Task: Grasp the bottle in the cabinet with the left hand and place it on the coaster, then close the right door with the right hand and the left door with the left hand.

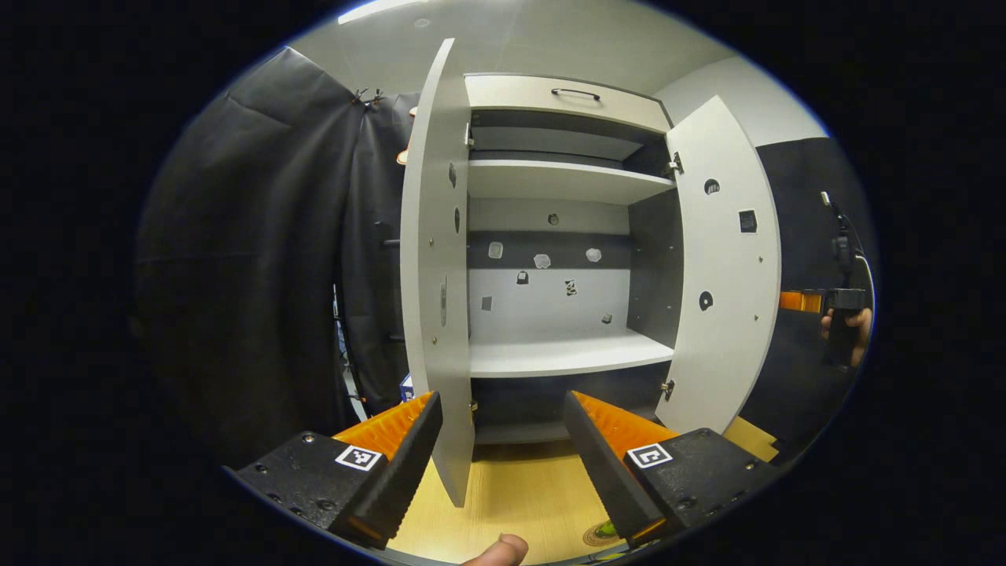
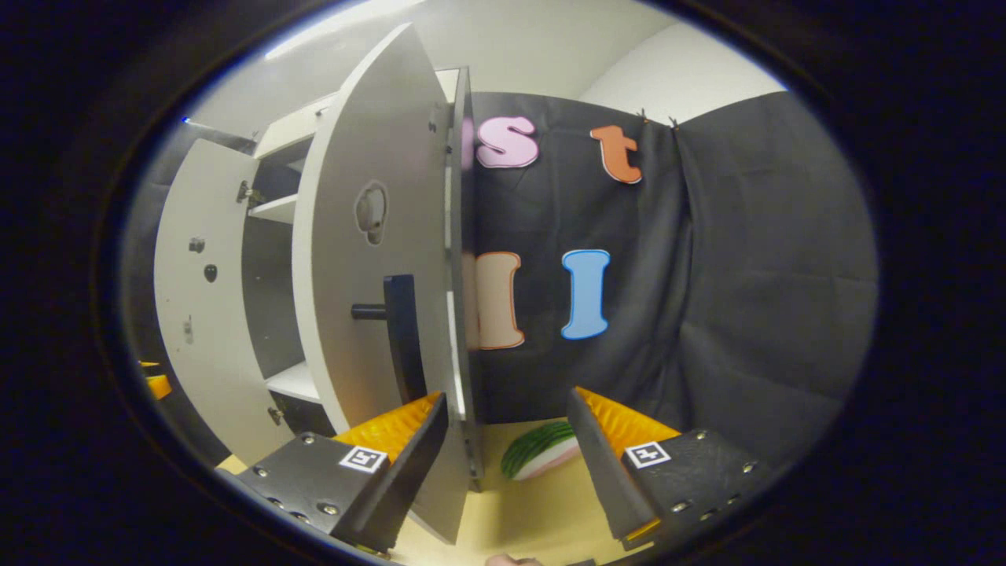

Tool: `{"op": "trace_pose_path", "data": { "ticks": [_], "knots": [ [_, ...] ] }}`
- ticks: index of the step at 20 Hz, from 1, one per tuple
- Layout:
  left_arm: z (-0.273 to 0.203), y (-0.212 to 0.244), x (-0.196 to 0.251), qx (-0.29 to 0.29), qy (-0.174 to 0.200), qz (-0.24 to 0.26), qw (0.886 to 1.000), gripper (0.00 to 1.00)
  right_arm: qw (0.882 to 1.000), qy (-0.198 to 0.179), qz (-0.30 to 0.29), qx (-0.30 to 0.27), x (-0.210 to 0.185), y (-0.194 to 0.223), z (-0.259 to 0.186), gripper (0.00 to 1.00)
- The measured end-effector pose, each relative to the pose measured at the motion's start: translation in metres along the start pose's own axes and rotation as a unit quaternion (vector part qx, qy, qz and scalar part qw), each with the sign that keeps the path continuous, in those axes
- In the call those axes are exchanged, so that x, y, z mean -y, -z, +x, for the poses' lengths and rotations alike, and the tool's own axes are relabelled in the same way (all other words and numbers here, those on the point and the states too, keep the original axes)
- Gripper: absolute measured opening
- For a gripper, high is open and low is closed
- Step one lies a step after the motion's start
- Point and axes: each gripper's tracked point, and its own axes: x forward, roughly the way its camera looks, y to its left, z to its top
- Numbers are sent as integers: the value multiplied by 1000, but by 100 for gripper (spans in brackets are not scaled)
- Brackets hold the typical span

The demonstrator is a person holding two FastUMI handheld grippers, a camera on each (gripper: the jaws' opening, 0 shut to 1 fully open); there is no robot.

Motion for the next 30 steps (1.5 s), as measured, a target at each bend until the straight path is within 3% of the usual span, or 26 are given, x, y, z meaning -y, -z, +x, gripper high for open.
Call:
{"op": "trace_pose_path", "data": {
  "ticks": [6,13,16,19,21,30],
  "knots": [
    [10,-7,4,7,0,6,1000,98,1000,-15,1,12,-45,3,6,94],
    [6,-6,-19,7,-31,8,999,98,999,-33,29,12,-92,8,18,95],
    [-2,-7,-40,8,-51,6,999,98,998,-62,26,11,-125,10,23,93],
    [-12,-8,-66,8,-78,-1,997,98,997,-75,-30,11,-148,16,25,95],
    [-20,-10,-87,8,-97,-3,995,98,995,-94,-36,7,-161,23,26,95],
    [-27,-24,-182,7,-179,-4,984,98,995,-94,-6,-16,-155,40,14,95]
  ]
}}
